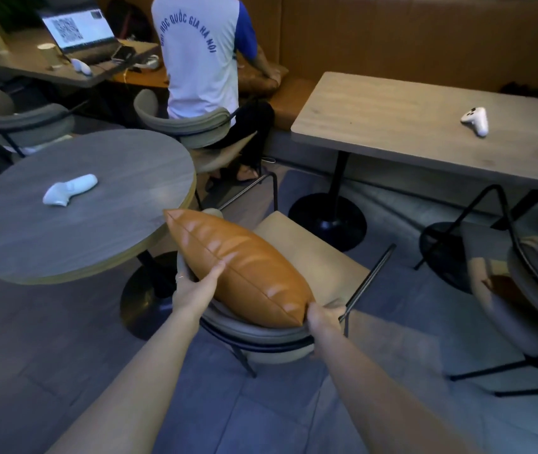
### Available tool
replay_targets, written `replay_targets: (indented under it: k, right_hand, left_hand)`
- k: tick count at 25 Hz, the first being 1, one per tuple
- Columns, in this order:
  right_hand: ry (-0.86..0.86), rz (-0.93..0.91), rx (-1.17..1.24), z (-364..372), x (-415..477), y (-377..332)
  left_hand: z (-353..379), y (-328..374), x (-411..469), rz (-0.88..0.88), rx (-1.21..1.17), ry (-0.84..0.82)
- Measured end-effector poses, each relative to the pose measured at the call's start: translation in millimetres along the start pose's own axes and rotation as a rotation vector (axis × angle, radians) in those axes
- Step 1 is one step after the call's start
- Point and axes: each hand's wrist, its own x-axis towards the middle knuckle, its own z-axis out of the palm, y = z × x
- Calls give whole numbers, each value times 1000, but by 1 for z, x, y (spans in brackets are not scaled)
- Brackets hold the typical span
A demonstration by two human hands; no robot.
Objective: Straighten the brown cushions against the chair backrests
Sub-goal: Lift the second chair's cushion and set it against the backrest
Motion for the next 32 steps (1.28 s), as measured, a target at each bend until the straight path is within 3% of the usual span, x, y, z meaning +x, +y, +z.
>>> replay_targets:
  k: [3,7,17,26,32]
  right_hand:
    - [46,-67,79,11,5,1]
    - [181,-86,-135,9,19,2]
    - [258,-221,-381,-31,63,-17]
    - [159,-278,-415,-125,122,-77]
    - [243,-356,-308,-165,160,-65]
  left_hand:
    - [-1,-2,29,-88,-96,-37]
    - [10,-2,51,-97,-199,-77]
    - [67,8,56,-169,-133,-55]
    - [164,33,36,-274,-64,-153]
    - [234,52,26,-297,-79,-165]
